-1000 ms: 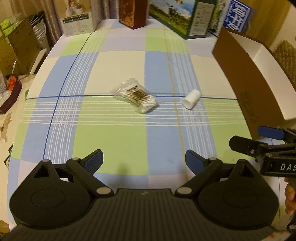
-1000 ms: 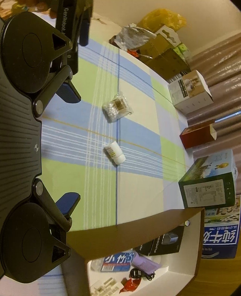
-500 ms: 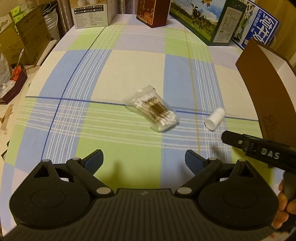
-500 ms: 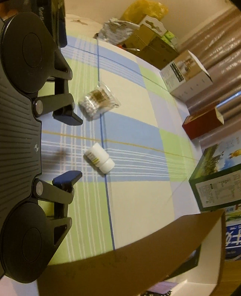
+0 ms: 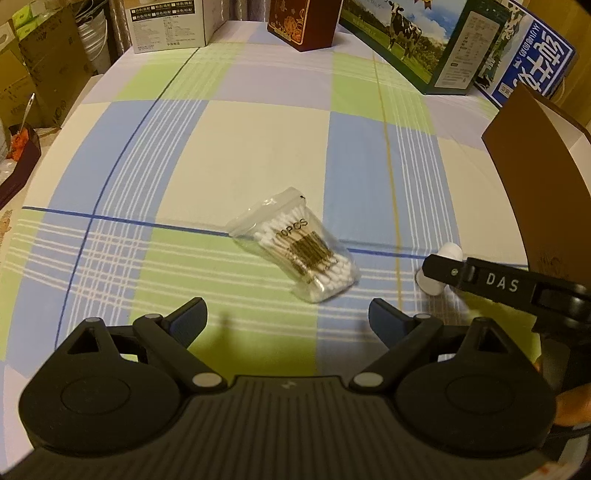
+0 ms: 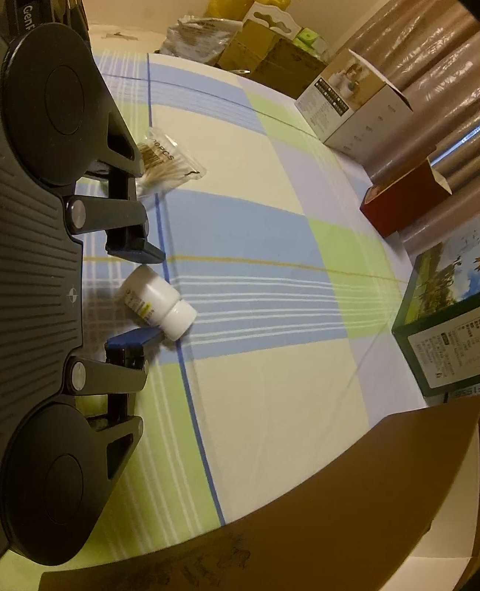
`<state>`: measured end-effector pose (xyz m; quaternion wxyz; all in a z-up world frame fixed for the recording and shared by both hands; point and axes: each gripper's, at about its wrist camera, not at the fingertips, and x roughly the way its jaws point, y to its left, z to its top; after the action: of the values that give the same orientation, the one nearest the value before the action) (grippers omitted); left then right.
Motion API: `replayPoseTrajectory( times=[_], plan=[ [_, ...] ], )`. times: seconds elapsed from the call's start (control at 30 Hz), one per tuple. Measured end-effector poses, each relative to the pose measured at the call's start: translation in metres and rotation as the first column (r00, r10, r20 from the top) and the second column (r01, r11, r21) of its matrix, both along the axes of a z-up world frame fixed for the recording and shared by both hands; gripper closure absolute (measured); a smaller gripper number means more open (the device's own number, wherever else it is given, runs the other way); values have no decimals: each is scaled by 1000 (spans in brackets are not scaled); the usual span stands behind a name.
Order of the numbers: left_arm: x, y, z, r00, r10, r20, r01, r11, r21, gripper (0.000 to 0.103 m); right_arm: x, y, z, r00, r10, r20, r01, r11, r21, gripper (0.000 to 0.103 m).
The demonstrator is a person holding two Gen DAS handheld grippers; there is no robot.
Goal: Organize objects
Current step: 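Grasp the cotton swab bag with the left gripper while the right gripper grasps the white pill bottle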
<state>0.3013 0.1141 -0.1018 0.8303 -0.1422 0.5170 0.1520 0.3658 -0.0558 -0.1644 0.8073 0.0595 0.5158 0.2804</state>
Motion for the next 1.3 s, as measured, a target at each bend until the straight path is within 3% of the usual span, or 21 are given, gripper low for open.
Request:
replayPoseTrajectory(
  times=[0.2, 0.37, 0.53, 0.6, 0.73, 0.8, 0.9, 1.3],
  plan=[
    [15, 10, -11, 999, 53, 3, -53, 997, -61, 16, -4, 9, 7, 978, 134, 162, -109, 982, -156, 69],
    [32, 16, -20, 996, 93, -5, -93, 992, -85, 23, 1, 6, 6, 957, 185, 223, -133, 964, -228, 69],
    [48, 14, -30, 995, 96, -7, -96, 992, -84, 36, 10, -2, 7, 958, 181, 224, -133, 968, -211, 69],
    [53, 11, -34, 997, 74, -12, -74, 995, -68, 47, 13, -2, 6, 961, 179, 212, -133, 968, -214, 69],
    [52, 1, -36, 1000, 5, 10, -5, 1000, -8, 59, 13, -1, 3, 957, 197, 213, -150, 964, -219, 69],
    [50, -1, -36, 1000, -21, 18, 20, 1000, 5, 69, 11, -1, 2, 951, 216, 220, -168, 962, -216, 79],
    [46, 3, -35, 999, -43, 25, 43, 999, -2, 77, 5, 0, 2, 942, 256, 218, -208, 953, -220, 79],
    [12, -11, -30, 992, -121, -28, 120, 992, -31, 77, -34, -30, -1, 946, 291, 145, -261, 945, -197, 79]
  ],
)
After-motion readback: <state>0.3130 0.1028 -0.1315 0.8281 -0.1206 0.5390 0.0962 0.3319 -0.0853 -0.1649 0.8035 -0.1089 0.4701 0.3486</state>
